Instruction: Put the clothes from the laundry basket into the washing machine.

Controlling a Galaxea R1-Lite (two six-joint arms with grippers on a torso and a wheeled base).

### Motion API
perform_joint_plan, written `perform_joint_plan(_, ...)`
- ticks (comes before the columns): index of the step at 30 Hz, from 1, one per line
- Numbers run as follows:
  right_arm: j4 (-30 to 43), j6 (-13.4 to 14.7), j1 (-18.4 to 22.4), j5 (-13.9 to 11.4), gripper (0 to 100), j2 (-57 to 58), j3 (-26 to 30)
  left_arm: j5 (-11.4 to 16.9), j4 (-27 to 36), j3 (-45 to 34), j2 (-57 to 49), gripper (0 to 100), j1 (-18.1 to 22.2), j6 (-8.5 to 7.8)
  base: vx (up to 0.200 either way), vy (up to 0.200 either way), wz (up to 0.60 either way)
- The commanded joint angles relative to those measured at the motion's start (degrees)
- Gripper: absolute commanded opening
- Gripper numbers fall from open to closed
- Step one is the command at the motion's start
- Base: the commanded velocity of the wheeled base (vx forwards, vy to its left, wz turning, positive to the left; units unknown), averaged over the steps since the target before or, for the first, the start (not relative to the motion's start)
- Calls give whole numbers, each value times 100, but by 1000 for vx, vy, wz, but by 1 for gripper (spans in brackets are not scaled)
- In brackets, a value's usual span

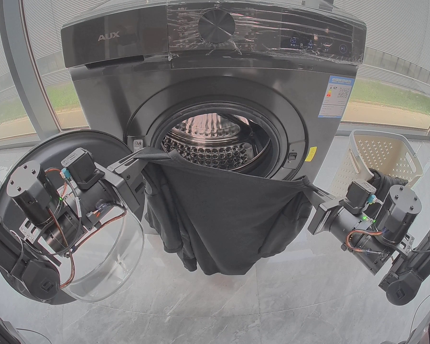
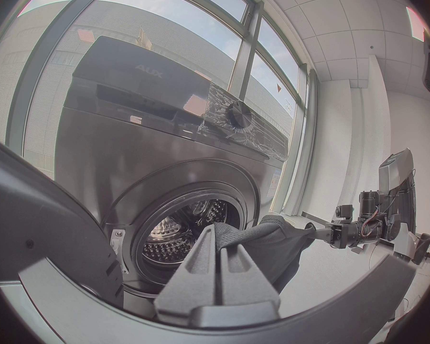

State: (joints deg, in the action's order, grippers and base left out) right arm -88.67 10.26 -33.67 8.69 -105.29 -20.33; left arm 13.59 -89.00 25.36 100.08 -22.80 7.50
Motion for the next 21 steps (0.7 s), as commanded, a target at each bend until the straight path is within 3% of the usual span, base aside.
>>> perform_joint_plan(1,-1,2,1,1,0,35,-67,65,-3,-136,-77,0,118,6,0,0,0)
perform_joint_plan(17,-1,107,-69,-25,0,-35,21,-76,6,119,310,0,-252,24,0,0,0)
perform_joint_plan(18,-1,134,-78,-34,100,-44,29,-94,-3,171,380,0,-313,24,0,0,0)
perform_joint_plan(21,-1,213,-184,-25,100,-132,196,-287,-3,400,591,0,-471,24,0,0,0)
